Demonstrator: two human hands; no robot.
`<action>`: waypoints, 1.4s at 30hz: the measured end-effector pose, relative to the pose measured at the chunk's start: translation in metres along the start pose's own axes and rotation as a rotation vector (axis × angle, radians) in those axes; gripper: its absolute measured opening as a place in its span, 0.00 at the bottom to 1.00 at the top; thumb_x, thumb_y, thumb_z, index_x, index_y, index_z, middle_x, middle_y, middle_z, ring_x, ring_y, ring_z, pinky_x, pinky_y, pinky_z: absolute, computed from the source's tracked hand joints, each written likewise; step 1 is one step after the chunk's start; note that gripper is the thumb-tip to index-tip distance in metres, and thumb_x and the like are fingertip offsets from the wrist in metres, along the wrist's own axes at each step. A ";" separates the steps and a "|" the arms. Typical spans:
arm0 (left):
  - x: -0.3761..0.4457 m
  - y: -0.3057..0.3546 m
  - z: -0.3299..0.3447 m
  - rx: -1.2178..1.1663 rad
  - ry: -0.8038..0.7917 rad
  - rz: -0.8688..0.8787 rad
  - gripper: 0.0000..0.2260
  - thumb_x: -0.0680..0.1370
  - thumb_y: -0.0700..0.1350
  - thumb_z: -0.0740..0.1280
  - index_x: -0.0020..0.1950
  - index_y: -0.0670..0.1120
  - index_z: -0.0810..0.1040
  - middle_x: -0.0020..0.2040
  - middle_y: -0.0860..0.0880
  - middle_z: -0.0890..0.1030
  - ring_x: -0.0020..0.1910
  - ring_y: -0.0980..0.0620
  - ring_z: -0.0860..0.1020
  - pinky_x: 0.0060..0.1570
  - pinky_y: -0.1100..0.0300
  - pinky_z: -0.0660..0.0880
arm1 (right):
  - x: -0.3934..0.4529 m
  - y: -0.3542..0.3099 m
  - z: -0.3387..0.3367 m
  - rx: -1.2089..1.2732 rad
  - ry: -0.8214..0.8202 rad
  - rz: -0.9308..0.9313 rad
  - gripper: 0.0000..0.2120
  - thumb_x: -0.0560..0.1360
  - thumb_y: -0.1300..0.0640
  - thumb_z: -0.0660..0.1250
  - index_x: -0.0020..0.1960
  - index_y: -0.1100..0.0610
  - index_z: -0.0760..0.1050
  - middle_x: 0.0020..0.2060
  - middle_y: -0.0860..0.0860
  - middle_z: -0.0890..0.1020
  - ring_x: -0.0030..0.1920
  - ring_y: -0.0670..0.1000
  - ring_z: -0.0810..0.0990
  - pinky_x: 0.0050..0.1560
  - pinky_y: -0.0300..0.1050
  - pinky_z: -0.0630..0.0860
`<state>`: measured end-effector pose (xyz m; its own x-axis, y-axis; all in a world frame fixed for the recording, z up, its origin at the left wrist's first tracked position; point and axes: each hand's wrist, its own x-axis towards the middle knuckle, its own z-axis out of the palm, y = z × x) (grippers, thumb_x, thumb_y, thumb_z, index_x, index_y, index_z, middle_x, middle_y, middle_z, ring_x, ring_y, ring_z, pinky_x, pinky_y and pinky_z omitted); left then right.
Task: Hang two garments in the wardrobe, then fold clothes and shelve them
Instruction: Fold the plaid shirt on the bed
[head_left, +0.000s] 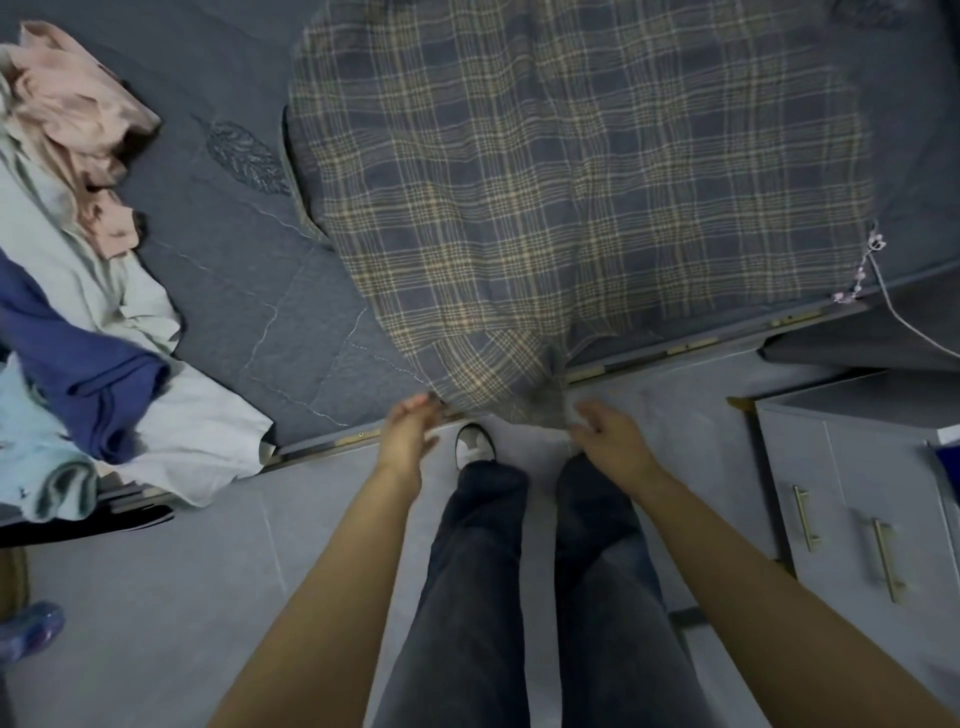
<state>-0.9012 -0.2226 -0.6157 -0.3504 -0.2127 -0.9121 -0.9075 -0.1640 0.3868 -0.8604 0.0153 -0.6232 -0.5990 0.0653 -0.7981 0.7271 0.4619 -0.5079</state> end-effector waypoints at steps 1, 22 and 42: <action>0.010 0.015 0.001 -0.023 0.030 0.035 0.14 0.80 0.41 0.65 0.66 0.42 0.73 0.59 0.45 0.78 0.56 0.49 0.77 0.58 0.54 0.72 | 0.006 -0.010 -0.001 0.036 0.055 -0.050 0.16 0.80 0.62 0.62 0.67 0.62 0.72 0.61 0.56 0.76 0.57 0.50 0.73 0.54 0.30 0.65; 0.156 0.169 -0.055 -0.443 0.302 0.402 0.07 0.78 0.37 0.68 0.43 0.45 0.73 0.39 0.51 0.74 0.41 0.54 0.75 0.58 0.55 0.77 | 0.141 -0.102 0.035 -0.725 -0.060 -0.616 0.28 0.82 0.46 0.56 0.79 0.49 0.51 0.77 0.45 0.40 0.77 0.47 0.35 0.75 0.54 0.33; 0.057 -0.002 0.040 -0.282 0.244 0.181 0.03 0.77 0.49 0.70 0.49 0.51 0.79 0.52 0.50 0.82 0.52 0.52 0.80 0.55 0.55 0.76 | 0.109 0.003 -0.106 1.017 0.463 0.321 0.21 0.83 0.54 0.58 0.73 0.61 0.65 0.71 0.59 0.70 0.69 0.57 0.71 0.67 0.49 0.72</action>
<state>-0.9284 -0.1961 -0.6737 -0.4028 -0.4786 -0.7802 -0.7252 -0.3531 0.5911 -0.9590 0.1172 -0.6772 -0.2512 0.4645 -0.8492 0.6757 -0.5440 -0.4974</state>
